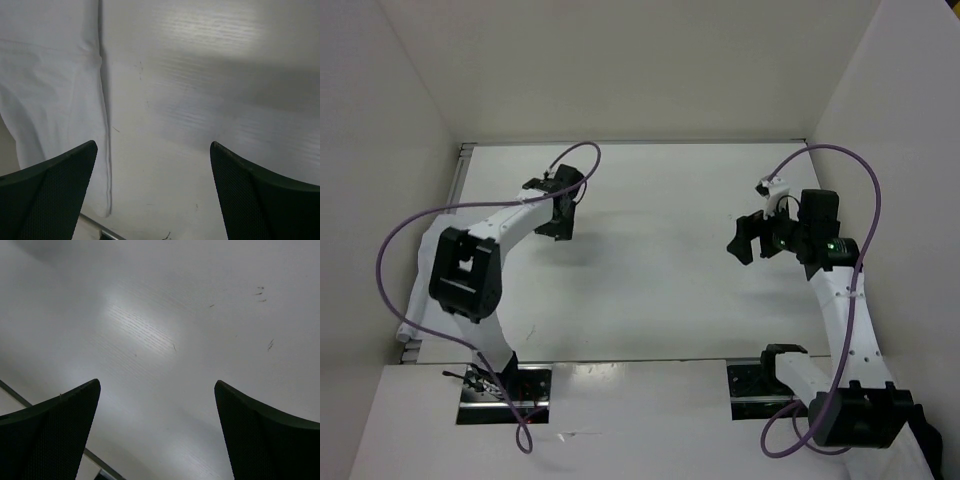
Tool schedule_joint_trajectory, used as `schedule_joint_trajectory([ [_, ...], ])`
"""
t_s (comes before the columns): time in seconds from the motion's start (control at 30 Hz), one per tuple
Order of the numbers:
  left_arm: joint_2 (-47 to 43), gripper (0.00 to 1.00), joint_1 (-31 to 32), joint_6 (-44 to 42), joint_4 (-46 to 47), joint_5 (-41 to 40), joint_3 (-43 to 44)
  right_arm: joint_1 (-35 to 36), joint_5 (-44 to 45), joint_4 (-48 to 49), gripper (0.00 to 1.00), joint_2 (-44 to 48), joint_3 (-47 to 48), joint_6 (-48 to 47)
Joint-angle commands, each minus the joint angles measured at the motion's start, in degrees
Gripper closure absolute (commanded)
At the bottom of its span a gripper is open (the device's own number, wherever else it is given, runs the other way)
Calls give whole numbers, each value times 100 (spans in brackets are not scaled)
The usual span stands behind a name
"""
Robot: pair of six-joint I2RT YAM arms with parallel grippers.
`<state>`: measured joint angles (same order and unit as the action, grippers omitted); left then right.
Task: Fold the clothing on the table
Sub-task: Move the skirt to the center of the board
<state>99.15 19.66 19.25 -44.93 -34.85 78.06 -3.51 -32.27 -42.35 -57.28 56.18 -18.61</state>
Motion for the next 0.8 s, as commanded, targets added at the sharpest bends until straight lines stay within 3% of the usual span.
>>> schedule_joint_trajectory([
  [0.0,604,0,-636,447,-289,-128,122,-18,-165,288,1,243,-90,-152],
  [0.23,991,0,-1833,449,221,277,51,-71,-165,341,1,357,-143,-152],
  [0.67,1765,0,-2484,325,713,654,376,-177,-447,288,1,533,-143,-362],
  [0.7,1835,4,-2485,325,713,716,376,-177,-447,288,1,585,-143,-363],
  [0.77,1888,21,-2485,203,845,769,376,-229,-447,288,1,586,-143,-363],
])
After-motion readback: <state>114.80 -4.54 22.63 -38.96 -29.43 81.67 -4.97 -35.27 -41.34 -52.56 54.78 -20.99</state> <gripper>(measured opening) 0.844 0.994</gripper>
